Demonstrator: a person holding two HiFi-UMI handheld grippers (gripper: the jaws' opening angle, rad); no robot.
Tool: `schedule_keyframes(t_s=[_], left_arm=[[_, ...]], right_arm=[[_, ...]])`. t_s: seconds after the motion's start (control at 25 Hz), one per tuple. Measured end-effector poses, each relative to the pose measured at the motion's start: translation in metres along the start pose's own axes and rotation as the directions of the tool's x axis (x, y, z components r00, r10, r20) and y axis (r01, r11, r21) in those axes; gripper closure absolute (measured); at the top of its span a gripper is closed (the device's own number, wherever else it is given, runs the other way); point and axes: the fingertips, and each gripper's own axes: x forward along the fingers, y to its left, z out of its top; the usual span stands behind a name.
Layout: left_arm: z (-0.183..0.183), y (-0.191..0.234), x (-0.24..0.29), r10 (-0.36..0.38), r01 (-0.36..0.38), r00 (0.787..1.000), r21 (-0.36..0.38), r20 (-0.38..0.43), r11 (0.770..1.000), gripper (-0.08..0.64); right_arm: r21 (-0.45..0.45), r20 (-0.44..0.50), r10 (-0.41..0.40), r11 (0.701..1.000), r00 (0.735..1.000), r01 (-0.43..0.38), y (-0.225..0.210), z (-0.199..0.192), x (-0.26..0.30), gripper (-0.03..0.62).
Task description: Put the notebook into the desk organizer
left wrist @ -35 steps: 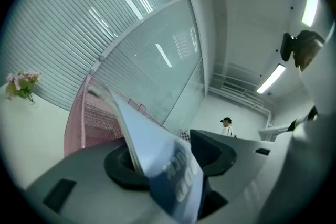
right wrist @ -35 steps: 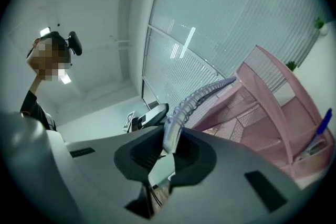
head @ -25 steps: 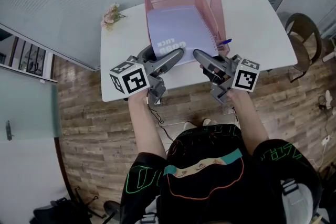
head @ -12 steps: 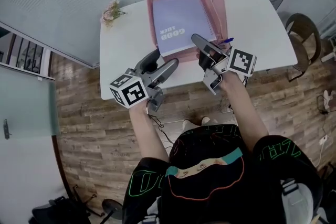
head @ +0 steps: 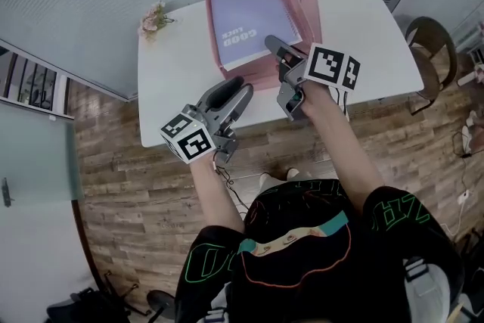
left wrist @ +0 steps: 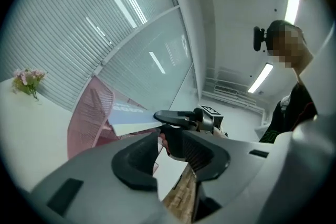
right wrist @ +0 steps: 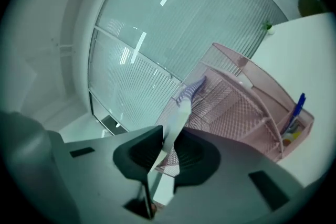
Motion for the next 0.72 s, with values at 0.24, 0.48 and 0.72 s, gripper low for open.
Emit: schedule_keyframes(t_s=[0.24,0.48,0.72], left_arm=[[0.006,0.016,0.026,0.183,-0.182,0.983,0.142,0.003,0.973,0.526],[0.015,0.018,0.032,0.194,-0.201,0.979,0.145,0.063,0.969,0.565],[0.013,0.016,0.033,0.201,-0.210,0.977,0.158,0.071,0.965,0.568]], right_arm=[[-0.107,-0.082,-0.126,0.987,0.989,0.117,-0.001,-0.006,0.008,0.495],[-0.401,-0.182,-0.283,0.896,0.942,0.192,-0.002,-0.021,-0.009,0.362],[-0.687,-0.223,-0.445,0.703,0.867,0.184,-0.001,-0.033,-0.018,0.360]])
